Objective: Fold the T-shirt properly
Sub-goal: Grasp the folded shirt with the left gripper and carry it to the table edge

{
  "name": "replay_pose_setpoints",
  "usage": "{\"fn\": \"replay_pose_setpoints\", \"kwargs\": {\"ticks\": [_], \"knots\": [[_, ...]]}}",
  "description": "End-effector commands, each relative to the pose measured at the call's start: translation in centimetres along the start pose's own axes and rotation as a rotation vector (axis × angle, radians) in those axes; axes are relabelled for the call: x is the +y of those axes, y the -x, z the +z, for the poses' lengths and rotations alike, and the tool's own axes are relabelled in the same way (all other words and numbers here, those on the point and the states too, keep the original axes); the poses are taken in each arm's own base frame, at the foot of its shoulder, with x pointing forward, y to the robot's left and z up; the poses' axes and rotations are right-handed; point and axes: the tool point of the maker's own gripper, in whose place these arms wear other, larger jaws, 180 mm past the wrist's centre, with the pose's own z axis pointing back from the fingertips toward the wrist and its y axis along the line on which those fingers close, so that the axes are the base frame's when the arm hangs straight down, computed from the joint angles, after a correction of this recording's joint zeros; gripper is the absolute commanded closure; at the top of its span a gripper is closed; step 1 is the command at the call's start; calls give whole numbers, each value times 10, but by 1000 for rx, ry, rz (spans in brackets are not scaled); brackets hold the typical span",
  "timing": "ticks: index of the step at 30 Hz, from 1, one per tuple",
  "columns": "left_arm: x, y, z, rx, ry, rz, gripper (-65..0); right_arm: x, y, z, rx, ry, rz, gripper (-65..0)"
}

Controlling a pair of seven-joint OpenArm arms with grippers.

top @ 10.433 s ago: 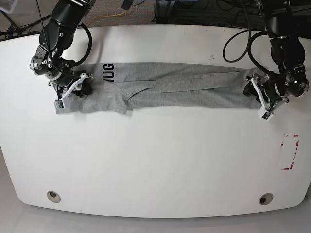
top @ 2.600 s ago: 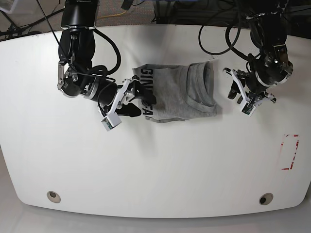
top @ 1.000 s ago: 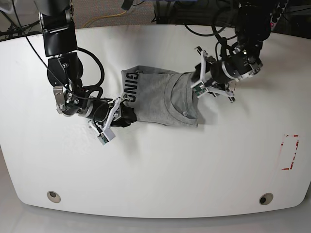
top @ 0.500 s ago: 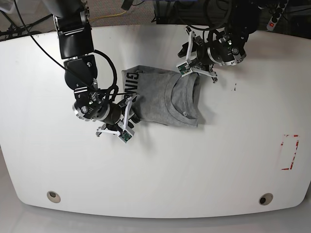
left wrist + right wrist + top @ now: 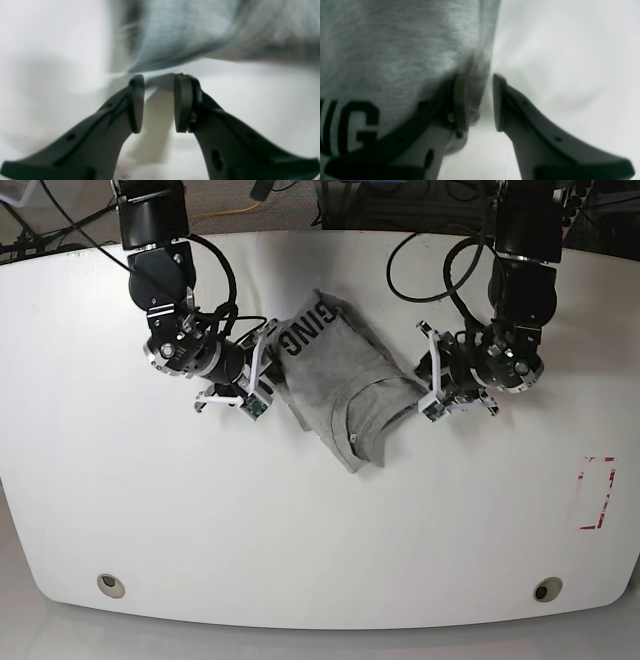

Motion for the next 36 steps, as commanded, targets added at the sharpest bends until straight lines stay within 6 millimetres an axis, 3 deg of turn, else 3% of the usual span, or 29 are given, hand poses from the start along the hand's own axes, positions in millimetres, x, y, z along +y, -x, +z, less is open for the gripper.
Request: {"fn": "replay_pose_setpoints", "kwargs": {"ticks": [1,5,9,15,17,20,24,26,32,36], "knots": [[45,-7,8,-14,-79,58,-182,28,-12,10,-42,-20,11,-152],[74,-11,15,-20,-121,82,-182,64,-17,13,-47,-58,-7,-152],[85,-20,22,-34,-145,69,-182,96,-28,7,-75,-111,-69,-152],[100,-59,59,-125,-247,-32,-182,142,-48,-4,-109,-216,-67,-152],[94,-62,71,-127,-274,-72,-182,149,-55,-6,-119,-235,-39,-152],[82,-70,85,-130,-301,-117,-183,148,-60,-6,-126,-233,-32,-152],[49,-80,83,-163,-270,-109,-185,137,-60,-4,-128,-209,-19,-152],[34,-77,75,-164,-236,-92,-206,123,-54,0,-122,-181,-26,-152],[-6,-57,52,-131,-155,-26,-368,95,-41,8,-111,-113,-67,-152],[-33,-43,38,-137,-86,-7,-381,81,-29,12,-85,-84,-61,-152]]}}
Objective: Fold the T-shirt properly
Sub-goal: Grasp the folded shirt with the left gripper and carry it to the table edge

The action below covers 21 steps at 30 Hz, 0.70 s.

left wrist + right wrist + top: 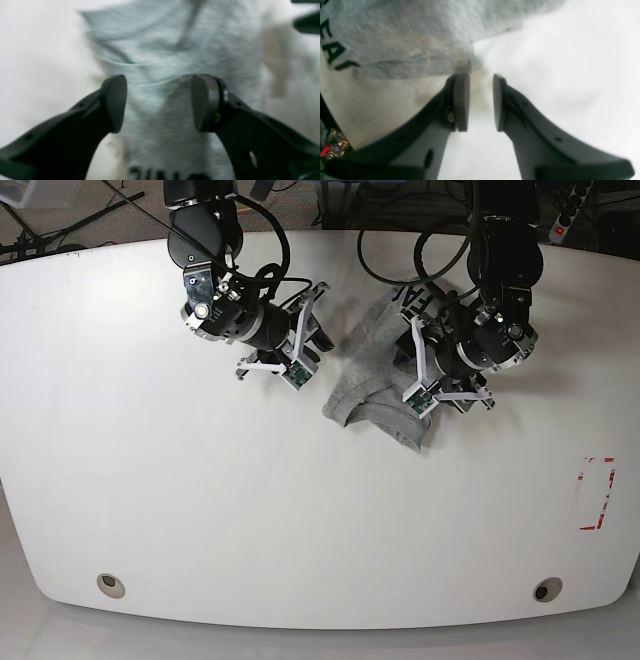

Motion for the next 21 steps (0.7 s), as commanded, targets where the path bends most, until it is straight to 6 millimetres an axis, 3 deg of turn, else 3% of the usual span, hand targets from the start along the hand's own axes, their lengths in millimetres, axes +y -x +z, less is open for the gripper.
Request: {"fn": "replay_pose_setpoints", "kwargs": {"ticks": [1,4,7,12,17,21], "knots": [[-21,-2,-6,-60,55,1,-381,-6,-11,7,-42,9,23,-152],[-31,22,-19,-23,101,52,-381,-8,-11,8,-42,13,27,-152],[-24,53,-31,23,109,147,-381,-10,-15,13,-53,24,43,-152],[12,99,-28,69,52,226,-379,-10,-25,19,-80,37,63,-152],[71,133,-3,120,-70,252,-379,-11,-29,22,-91,43,72,-152],[115,177,28,191,-176,325,-379,-11,-29,22,-91,43,72,-152]]}}
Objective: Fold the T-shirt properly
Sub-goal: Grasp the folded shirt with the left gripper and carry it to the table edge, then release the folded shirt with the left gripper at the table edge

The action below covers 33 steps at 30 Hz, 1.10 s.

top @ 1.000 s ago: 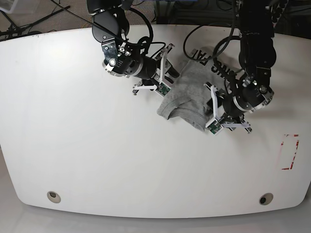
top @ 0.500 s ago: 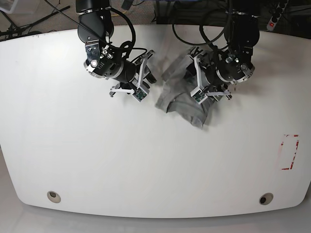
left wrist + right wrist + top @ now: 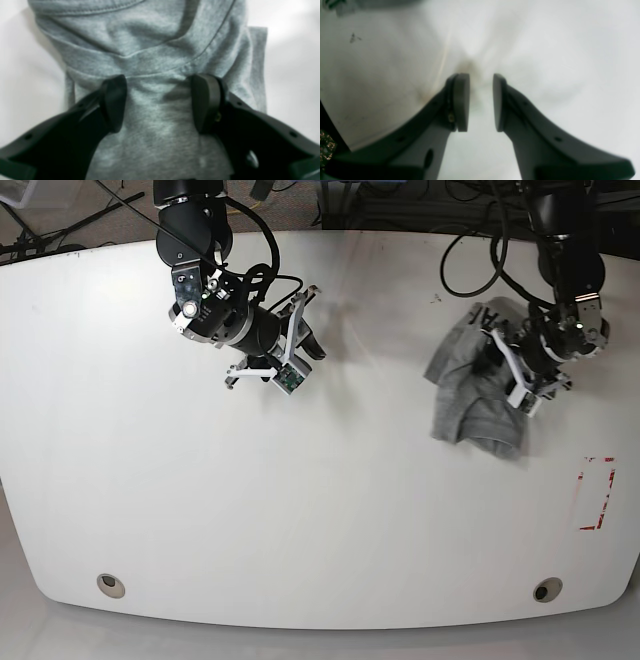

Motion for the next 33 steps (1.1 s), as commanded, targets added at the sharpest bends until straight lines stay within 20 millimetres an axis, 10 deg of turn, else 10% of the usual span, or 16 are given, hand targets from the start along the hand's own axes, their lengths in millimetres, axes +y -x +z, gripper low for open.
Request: {"fn": "replay_pose_setpoints", "kwargs": {"ticks": [1,11,17,27,33], "knots": [[67,62,33,221,-171,37,-379,-2,-14,4,-52,3,16,-152],[169,114,105,217,-385,215,-379,5,-24,17,-89,18,41,-152],[201,107,133,194,-449,191,-379,11,-16,24,-73,12,51,-152],[211,29,175,68,-560,71,-379,13,-11,26,-66,13,44,-151],[168,3,179,2,-580,-9,-379,-5,-17,35,-90,70,34,-151]]}}
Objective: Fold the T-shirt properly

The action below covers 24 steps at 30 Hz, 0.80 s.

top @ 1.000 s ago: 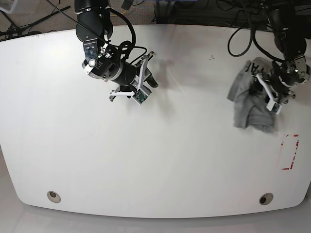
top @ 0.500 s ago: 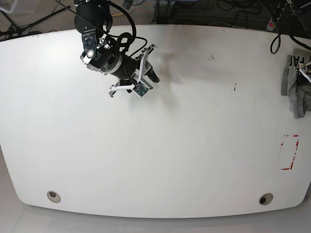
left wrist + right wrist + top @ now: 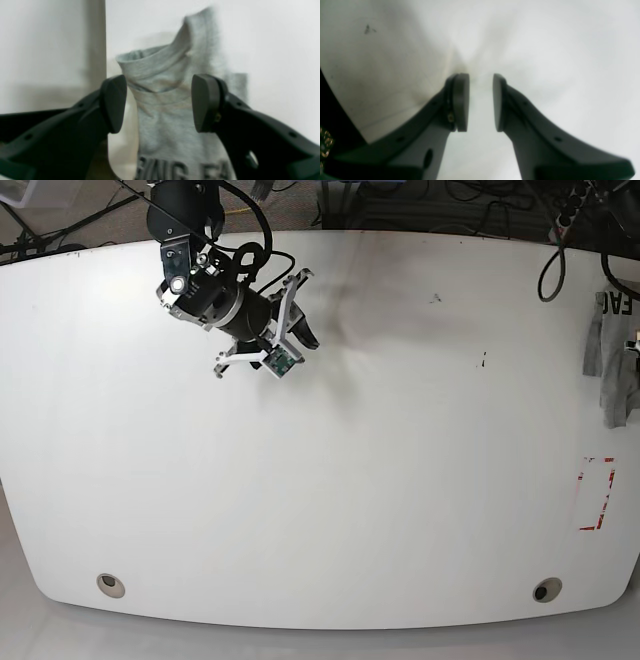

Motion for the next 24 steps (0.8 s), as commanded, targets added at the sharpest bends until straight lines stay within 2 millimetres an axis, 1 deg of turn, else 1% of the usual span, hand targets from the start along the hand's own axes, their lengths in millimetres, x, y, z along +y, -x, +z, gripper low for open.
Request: {"fn": "replay_pose_setpoints", "kwargs": {"ticks": [1,2,3,5,6,7,9,10,13,16,17,18,19,22,24], "knots": [[-31,-31,22,-111,0,-77,-378,-16,-17,7,-63,46,5,-151],[-41,-40,25,-142,8,-85,-378,-20,-19,7,-72,56,4,-151],[-52,-47,29,-176,18,-87,-378,-26,-26,9,-98,72,7,-151],[-83,-58,29,-237,68,-70,-378,-36,-35,11,-146,96,5,-151],[-100,-63,29,-270,101,-59,-378,-41,-36,11,-161,106,-5,-151],[-109,-64,28,-281,118,-57,-378,-43,-36,11,-167,112,-8,-151],[-136,-73,27,-330,159,-64,-378,-62,-39,14,-186,169,3,-151],[-151,-79,26,-357,171,-49,-378,-71,-35,14,-178,204,9,-151],[-184,-94,22,-428,158,-6,-378,-92,-22,8,-179,274,14,-151],[-213,-97,19,-479,153,49,-378,-108,-16,8,-277,324,-13,-151],[-223,-102,21,-511,156,81,-378,-116,-12,9,-322,349,-38,-151],[-234,-100,24,-535,164,116,-378,-124,-9,12,-369,386,-60,-151],[-241,-100,28,-558,164,146,-378,-133,-4,16,-405,422,-83,-151],[-263,-94,38,-595,178,198,-378,-144,20,25,-453,493,-135,-151],[-274,-87,43,-595,179,215,-378,-152,32,34,-467,532,-146,-151]]}}
